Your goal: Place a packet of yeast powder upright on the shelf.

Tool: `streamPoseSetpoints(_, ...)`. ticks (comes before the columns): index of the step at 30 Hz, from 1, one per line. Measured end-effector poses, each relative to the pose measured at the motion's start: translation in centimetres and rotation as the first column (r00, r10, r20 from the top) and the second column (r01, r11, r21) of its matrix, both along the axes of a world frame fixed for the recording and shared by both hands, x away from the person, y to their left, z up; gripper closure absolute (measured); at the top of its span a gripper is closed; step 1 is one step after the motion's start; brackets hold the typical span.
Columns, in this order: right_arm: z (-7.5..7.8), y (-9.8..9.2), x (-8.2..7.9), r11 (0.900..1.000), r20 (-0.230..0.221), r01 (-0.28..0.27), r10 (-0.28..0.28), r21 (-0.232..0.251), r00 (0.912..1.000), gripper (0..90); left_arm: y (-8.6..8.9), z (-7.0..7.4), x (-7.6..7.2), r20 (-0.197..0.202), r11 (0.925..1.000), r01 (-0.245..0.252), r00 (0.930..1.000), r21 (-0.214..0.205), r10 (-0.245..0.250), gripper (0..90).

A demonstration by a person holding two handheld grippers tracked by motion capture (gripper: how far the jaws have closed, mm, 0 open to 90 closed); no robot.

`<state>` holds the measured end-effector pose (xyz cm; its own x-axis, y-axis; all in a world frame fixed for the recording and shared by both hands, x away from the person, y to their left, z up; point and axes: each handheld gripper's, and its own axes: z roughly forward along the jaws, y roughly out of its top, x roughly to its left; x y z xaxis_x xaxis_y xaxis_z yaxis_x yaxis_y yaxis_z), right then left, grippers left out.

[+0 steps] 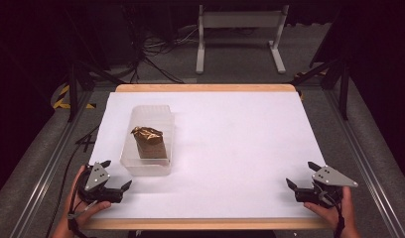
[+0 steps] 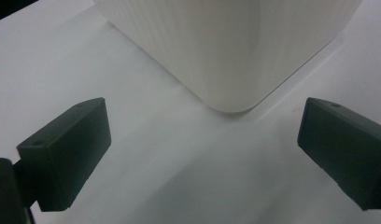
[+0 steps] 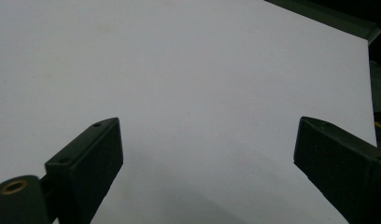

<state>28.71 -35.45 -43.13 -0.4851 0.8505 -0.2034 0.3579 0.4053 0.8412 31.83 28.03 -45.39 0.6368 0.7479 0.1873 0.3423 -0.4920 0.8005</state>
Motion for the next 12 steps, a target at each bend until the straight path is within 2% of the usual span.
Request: streamPoseSetpoints(12,-0.05,0.27,0.19,1.0,-0.006,-0.005,0.005,0.002,1.0,8.6,0.12,-0.03,0.12,-0.001,1.0,-0.004,1.0,-0.003,0.004,3.5)
